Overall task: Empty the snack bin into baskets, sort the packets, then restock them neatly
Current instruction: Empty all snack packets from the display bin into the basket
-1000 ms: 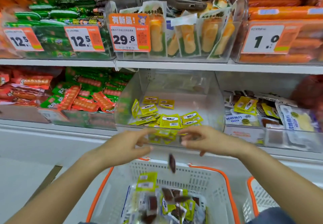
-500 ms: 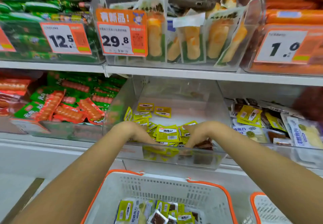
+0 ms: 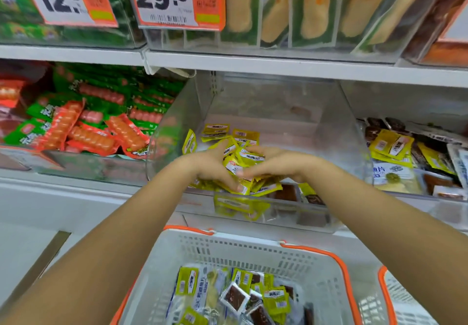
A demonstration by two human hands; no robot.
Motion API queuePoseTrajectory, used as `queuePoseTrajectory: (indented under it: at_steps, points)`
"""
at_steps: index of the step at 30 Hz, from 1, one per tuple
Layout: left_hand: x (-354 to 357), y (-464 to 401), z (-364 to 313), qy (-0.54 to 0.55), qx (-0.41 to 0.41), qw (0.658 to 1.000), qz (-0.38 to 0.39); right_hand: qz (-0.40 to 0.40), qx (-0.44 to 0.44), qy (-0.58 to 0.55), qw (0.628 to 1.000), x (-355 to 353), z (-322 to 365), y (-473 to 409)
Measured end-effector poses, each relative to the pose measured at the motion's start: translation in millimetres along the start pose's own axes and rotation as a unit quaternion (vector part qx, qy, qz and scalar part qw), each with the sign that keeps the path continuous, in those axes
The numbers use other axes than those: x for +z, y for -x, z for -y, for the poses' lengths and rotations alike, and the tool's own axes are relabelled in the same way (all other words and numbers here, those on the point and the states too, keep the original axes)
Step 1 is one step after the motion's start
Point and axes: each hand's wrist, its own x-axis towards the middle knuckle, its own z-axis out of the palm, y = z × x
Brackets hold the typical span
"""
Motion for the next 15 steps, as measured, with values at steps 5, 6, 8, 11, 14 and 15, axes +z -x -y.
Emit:
queuePoseTrajectory:
  at_steps: [5, 6, 8, 11, 14, 15]
  points:
    - [-1.7, 2.6, -0.6, 0.254, -0.028, 0.965, -0.054, 0.035, -0.011, -0.119, 0.992, -2.7, -5.3, 2.2]
    - [-1.8, 2.9, 0.7, 0.249, -0.036, 0.965, -0.069, 0.046, -0.009, -0.116, 0.992, -1.5, -4.2, 3.9]
    - [-4.6, 6.0, 0.6, 0.224, -0.063, 0.969, -0.086, 0.044, -0.002, -0.130, 0.991, 0.4, -3.9, 3.9]
    - [-6.6, 14.7, -5.2, 0.033, -0.100, 0.993, -0.055, 0.008, 0.002, -0.124, 0.992, 2.8, -7.0, -2.4]
    - [-3.3, 14.4, -12.0, -0.091, -0.120, 0.987, -0.059, -0.022, 0.024, -0.119, 0.992, 3.9, -8.0, -5.2]
    - [-2.2, 13.5, -12.9, -0.094, -0.121, 0.987, -0.056, -0.027, 0.029, -0.122, 0.992, 3.7, -8.7, -6.0]
